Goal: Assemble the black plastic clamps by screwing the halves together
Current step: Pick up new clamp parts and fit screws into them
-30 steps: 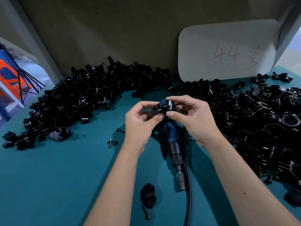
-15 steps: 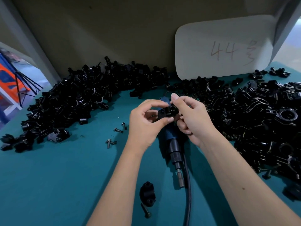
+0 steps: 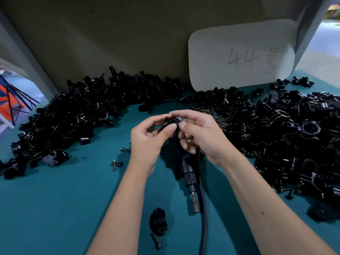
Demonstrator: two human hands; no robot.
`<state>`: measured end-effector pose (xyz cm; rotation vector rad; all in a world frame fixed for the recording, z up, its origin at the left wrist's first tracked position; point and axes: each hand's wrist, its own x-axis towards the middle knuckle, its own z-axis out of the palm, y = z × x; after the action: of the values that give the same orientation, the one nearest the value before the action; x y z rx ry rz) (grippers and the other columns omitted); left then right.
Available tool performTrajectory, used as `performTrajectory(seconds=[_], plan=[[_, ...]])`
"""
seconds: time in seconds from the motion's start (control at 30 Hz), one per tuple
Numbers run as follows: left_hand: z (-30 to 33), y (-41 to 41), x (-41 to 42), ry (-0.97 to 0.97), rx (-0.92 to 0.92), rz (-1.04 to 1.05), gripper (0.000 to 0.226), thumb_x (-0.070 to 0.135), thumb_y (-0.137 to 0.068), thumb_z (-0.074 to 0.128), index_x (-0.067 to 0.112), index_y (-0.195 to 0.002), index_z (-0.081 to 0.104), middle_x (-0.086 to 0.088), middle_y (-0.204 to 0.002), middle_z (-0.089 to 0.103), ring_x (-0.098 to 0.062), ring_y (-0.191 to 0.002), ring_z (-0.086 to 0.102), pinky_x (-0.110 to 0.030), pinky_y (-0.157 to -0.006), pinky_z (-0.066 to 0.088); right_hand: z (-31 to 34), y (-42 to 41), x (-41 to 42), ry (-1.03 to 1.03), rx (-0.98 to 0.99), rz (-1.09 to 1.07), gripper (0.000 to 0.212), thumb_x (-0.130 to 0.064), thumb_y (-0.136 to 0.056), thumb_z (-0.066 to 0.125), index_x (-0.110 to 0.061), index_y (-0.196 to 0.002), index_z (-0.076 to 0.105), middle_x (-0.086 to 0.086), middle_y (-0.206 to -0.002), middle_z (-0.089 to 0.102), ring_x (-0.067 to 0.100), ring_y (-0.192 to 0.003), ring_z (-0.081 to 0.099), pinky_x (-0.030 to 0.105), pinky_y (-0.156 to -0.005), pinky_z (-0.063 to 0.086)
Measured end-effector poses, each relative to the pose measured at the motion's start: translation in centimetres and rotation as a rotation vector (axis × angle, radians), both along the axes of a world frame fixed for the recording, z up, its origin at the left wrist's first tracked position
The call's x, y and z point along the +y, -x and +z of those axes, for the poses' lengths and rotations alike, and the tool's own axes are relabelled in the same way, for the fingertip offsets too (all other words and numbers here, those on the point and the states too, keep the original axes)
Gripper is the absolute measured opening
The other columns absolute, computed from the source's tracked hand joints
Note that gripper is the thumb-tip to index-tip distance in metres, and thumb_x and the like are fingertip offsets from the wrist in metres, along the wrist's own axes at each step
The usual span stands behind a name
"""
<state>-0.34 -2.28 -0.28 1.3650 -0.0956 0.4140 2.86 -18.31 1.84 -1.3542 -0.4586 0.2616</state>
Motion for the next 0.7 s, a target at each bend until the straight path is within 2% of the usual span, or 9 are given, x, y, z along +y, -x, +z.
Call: performTrajectory(seconds=[0.1, 0.23, 0.37, 0.47, 0.57, 0.7], plan=[[0.3, 0.3, 0.5, 0.159, 0.082, -0.1, 0.022, 0.011, -0.082, 0.079, 0.013, -0.104, 0.079, -0.008, -0.101, 0.077, -0.02, -0.095, 0.072, -0.028, -0.084, 0.057, 0.1, -0.1, -0.4, 0.082, -0.109, 0.041, 0.029, -0.005, -0.101, 0.063, -0.014, -0.128, 0.068, 0.01, -0.068, 0.06, 0.022, -0.045, 0.055, 0.023, -0.036, 0.039], [0.7, 0.7, 0.4, 0.248, 0.122, -0.197, 0.017, 0.023, -0.079, 0.081, 0.021, -0.096, 0.082, -0.003, -0.099, 0.078, -0.013, -0.092, 0.074, -0.022, -0.078, 0.058, -0.4, -0.5, -0.6, 0.165, -0.196, -0.117, 0.015, -0.023, -0.089, 0.081, -0.019, -0.103, 0.076, 0.005, -0.059, 0.05, 0.011, -0.046, 0.045, 0.021, -0.045, 0.038], [0.8, 0.5, 0.4, 0.242, 0.114, -0.177, 0.021, 0.016, -0.08, 0.079, 0.018, -0.1, 0.082, -0.007, -0.101, 0.078, -0.017, -0.094, 0.075, -0.024, -0.082, 0.058, -0.8, -0.8, -0.5, 0.055, -0.164, -0.195, 0.019, -0.024, -0.08, 0.089, -0.021, -0.091, 0.073, 0.002, -0.072, 0.052, 0.007, -0.055, 0.045, 0.015, -0.047, 0.037], [0.6, 0.4, 0.2, 0.198, 0.118, -0.132, 0.028, 0.016, -0.074, 0.081, 0.017, -0.102, 0.082, -0.013, -0.106, 0.078, -0.023, -0.098, 0.075, -0.027, -0.086, 0.058, -0.8, -0.9, -0.3, -0.033, -0.11, -0.194, 0.022, -0.022, -0.076, 0.088, -0.021, -0.093, 0.075, 0.002, -0.083, 0.062, 0.012, -0.061, 0.052, 0.017, -0.045, 0.037], [0.4, 0.3, 0.1, 0.205, 0.125, -0.115, 0.03, 0.016, -0.072, 0.082, 0.016, -0.102, 0.082, -0.012, -0.103, 0.078, -0.021, -0.093, 0.075, -0.025, -0.082, 0.058, -0.9, -0.9, -0.3, -0.032, -0.103, -0.141, 0.021, -0.013, -0.083, 0.084, -0.014, -0.103, 0.077, 0.014, -0.091, 0.074, 0.028, -0.066, 0.052, 0.027, -0.046, 0.041], [0.4, 0.1, 0.3, 0.202, 0.146, -0.062, 0.041, 0.019, -0.072, 0.082, 0.007, -0.11, 0.076, -0.013, -0.103, 0.077, -0.02, -0.088, 0.074, -0.024, -0.077, 0.057, -1.0, -0.9, -0.5, -0.004, -0.116, -0.059, 0.03, 0.003, -0.091, 0.072, -0.009, -0.118, 0.075, 0.022, -0.105, 0.075, 0.033, -0.076, 0.058, 0.027, -0.053, 0.048]])
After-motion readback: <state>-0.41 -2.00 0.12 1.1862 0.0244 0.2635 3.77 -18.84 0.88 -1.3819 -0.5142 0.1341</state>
